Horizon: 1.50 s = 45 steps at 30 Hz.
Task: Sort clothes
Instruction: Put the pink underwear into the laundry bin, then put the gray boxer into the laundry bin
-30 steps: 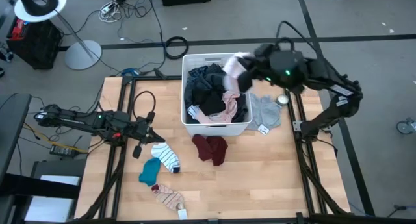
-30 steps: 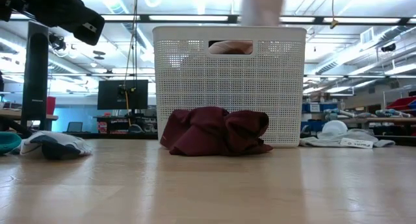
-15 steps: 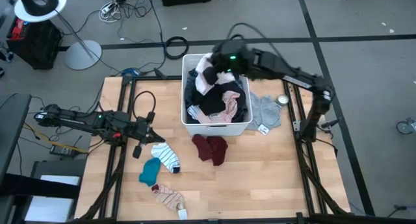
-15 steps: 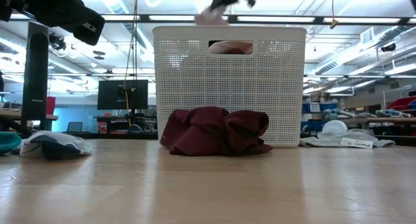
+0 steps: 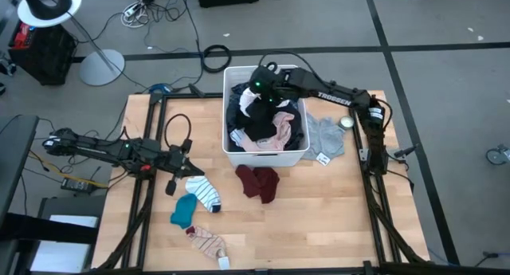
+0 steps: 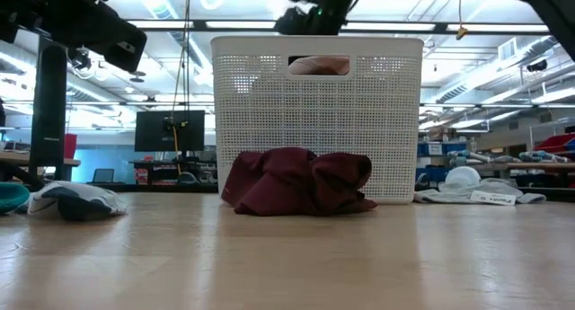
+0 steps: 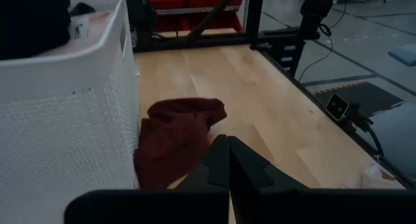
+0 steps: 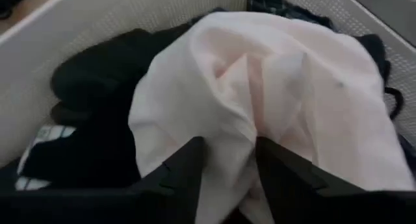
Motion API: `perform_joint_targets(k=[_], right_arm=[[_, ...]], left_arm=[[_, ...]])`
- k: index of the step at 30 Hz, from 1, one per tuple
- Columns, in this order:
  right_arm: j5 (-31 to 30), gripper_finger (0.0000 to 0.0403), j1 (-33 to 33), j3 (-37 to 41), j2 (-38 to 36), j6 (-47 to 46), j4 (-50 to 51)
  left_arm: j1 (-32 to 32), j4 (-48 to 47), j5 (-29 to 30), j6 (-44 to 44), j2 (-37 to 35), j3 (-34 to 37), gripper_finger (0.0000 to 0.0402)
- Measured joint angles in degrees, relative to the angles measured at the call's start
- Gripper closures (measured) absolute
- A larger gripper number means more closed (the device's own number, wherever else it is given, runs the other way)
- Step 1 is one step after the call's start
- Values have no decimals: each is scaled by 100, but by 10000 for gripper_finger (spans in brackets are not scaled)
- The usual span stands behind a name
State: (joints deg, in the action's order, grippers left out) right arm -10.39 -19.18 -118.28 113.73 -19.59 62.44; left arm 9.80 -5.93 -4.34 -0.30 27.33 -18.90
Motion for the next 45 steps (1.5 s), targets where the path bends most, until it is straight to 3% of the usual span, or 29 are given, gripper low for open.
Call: perform_joint_targets(k=[8, 15, 24, 30, 45], right_arm=[[-44, 205, -9, -2, -1022, 20, 142], [-139, 182, 217, -4, -2123, -349, 843], [-1691, 183, 1301, 133, -3059, -1876, 2759], [-1860, 187, 2014, 1173, -3520, -2996, 2756], [-2191, 188, 3086, 4701, -4095, -5787, 2462]], left_arm=[[0, 142, 0, 2, 2, 0, 400], [0, 142, 0, 2, 4, 0, 400], [0, 183, 0, 2, 2, 0, 400], [0, 183, 0, 2, 2, 0, 400], [0, 181, 2, -11, 4, -2, 400]])
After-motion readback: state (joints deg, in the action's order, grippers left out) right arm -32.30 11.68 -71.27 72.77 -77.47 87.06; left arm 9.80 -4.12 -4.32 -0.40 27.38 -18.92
